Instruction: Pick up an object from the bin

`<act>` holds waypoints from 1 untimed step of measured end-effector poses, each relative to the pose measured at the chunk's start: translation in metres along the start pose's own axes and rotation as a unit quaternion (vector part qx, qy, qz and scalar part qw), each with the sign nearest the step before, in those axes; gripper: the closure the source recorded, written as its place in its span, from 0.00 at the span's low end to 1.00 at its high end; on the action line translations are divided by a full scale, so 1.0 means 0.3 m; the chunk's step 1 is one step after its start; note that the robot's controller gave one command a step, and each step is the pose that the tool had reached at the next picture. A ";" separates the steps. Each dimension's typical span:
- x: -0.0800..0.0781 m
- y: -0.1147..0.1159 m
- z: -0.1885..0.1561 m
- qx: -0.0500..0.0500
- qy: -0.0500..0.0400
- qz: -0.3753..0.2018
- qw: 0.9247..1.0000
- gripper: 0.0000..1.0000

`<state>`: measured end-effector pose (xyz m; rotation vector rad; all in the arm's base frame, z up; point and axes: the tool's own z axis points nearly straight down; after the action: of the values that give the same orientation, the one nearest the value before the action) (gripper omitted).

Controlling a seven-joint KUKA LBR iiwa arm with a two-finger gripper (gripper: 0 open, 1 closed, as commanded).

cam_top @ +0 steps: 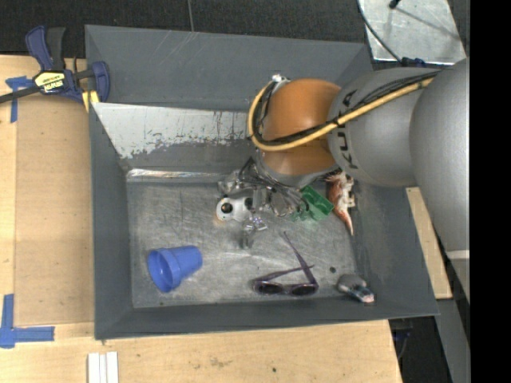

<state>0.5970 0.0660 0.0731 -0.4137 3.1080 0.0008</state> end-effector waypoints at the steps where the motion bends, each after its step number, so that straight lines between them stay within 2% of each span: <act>1: -0.009 0.000 -0.017 0.000 -0.005 0.001 1.000 1.00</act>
Offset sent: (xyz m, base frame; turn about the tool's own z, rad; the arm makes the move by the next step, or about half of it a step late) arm 0.0000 0.0000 0.0000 0.0000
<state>0.5995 0.0666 0.0783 -0.4086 3.0988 0.0034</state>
